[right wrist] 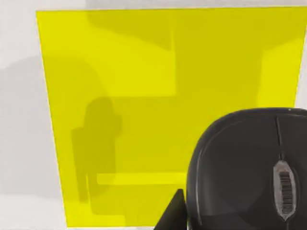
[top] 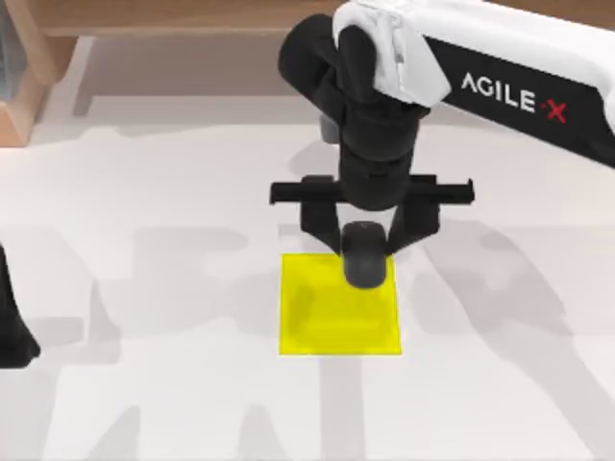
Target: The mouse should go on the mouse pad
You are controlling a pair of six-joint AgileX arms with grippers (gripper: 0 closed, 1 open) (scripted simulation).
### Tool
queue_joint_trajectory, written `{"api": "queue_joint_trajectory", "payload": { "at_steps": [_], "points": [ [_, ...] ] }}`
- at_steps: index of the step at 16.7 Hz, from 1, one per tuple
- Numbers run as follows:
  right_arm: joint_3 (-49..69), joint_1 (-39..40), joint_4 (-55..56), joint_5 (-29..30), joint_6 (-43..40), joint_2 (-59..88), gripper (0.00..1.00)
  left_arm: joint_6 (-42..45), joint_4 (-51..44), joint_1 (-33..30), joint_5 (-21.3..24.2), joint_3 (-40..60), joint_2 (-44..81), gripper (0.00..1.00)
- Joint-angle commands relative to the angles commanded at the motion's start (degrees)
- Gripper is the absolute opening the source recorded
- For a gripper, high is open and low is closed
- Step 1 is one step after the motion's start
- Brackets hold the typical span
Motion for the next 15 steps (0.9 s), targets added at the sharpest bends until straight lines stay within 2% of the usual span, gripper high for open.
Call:
{"api": "queue_joint_trajectory", "payload": {
  "at_steps": [3, 15],
  "points": [
    [2.32, 2.32, 0.24, 0.19, 3.13, 1.54, 0.0, 0.0, 0.0, 0.0, 0.0, 0.0, 0.0, 1.0],
    [-0.3, 2.58, 1.66, -2.55, 3.44, 2.69, 0.0, 0.0, 0.0, 0.0, 0.0, 0.0, 0.0, 1.0]
  ]
}}
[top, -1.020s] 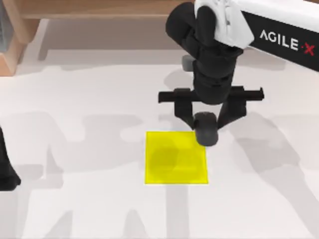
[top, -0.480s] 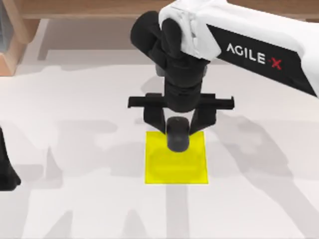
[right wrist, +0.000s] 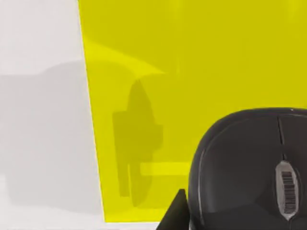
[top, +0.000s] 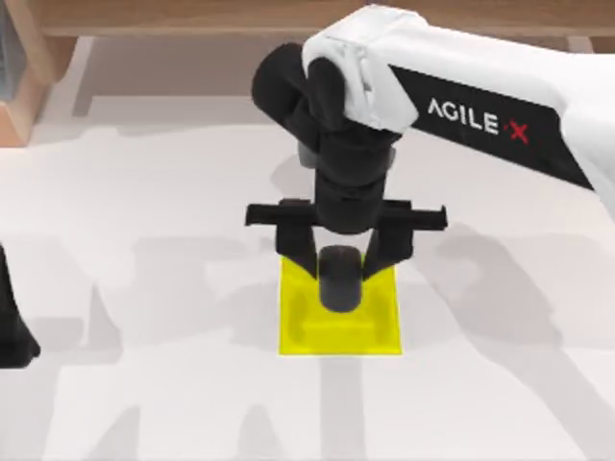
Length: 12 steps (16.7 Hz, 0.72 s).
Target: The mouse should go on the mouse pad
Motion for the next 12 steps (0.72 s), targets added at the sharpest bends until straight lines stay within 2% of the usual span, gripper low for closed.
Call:
{"api": "queue_joint_trajectory", "payload": {
  "at_steps": [6, 12],
  "points": [
    [-3.28, 0.26, 2.52, -1.64, 0.01, 0.48, 0.0, 0.0, 0.0, 0.0, 0.0, 0.0, 0.0, 1.0],
    [-4.56, -0.05, 7.3, 2.24, -0.11, -0.13, 0.0, 0.0, 0.0, 0.0, 0.0, 0.0, 0.0, 1.0]
  ]
}}
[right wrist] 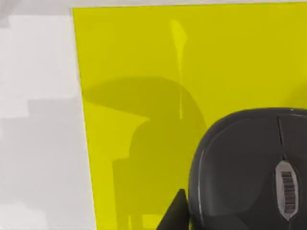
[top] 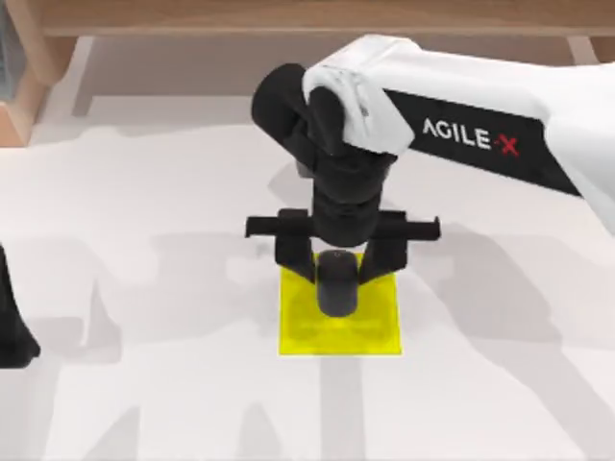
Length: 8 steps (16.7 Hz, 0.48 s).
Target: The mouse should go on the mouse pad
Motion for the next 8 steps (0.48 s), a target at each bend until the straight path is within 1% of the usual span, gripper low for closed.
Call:
{"api": "queue_joint_trajectory", "payload": {
  "at_steps": [5, 8],
  "points": [
    [-0.52, -0.04, 0.48, 0.52, -0.01, 0.5, 0.0, 0.0, 0.0, 0.0, 0.0, 0.0, 0.0, 1.0],
    [-0.52, -0.04, 0.48, 0.52, -0.01, 0.5, 0.23, 0.0, 0.0, 0.0, 0.0, 0.0, 0.0, 1.0]
  ]
}}
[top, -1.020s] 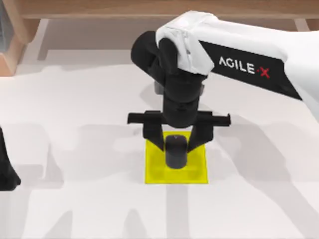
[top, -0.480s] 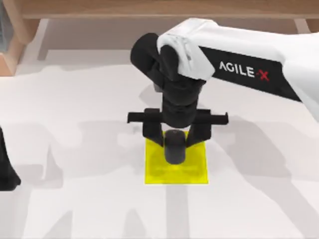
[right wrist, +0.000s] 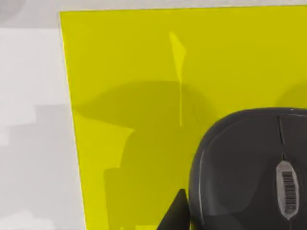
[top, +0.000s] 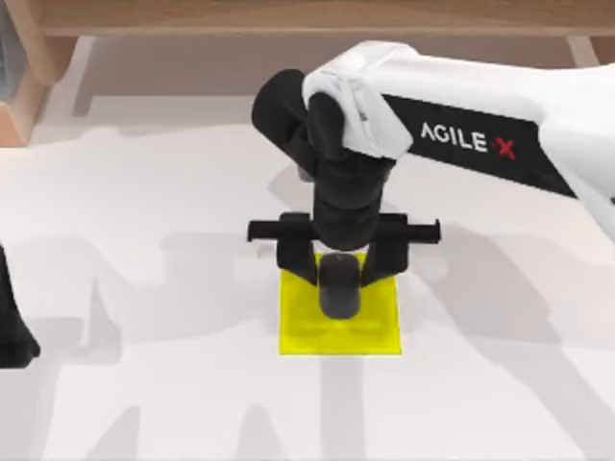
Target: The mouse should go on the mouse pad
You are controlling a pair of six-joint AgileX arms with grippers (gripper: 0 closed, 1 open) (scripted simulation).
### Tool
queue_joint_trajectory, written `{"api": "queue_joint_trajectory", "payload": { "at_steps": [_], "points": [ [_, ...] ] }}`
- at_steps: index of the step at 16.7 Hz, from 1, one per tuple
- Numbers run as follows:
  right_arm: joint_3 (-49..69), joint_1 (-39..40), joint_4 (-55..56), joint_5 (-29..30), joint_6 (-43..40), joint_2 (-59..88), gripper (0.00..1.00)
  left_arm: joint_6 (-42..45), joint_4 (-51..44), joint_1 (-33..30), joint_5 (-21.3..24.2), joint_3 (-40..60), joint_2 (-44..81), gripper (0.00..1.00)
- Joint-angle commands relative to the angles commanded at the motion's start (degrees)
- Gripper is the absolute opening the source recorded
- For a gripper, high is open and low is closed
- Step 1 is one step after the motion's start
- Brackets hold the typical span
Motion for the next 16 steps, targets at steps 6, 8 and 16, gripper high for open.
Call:
{"api": "queue_joint_trajectory", "payload": {
  "at_steps": [6, 8, 16],
  "points": [
    [0.0, 0.0, 0.0, 0.0, 0.0, 0.0, 0.68, 0.0, 0.0, 0.0, 0.0, 0.0, 0.0, 1.0],
    [0.0, 0.0, 0.0, 0.0, 0.0, 0.0, 0.83, 0.0, 0.0, 0.0, 0.0, 0.0, 0.0, 1.0],
    [0.0, 0.0, 0.0, 0.0, 0.0, 0.0, 1.0, 0.0, 0.0, 0.0, 0.0, 0.0, 0.0, 1.0]
  ]
}}
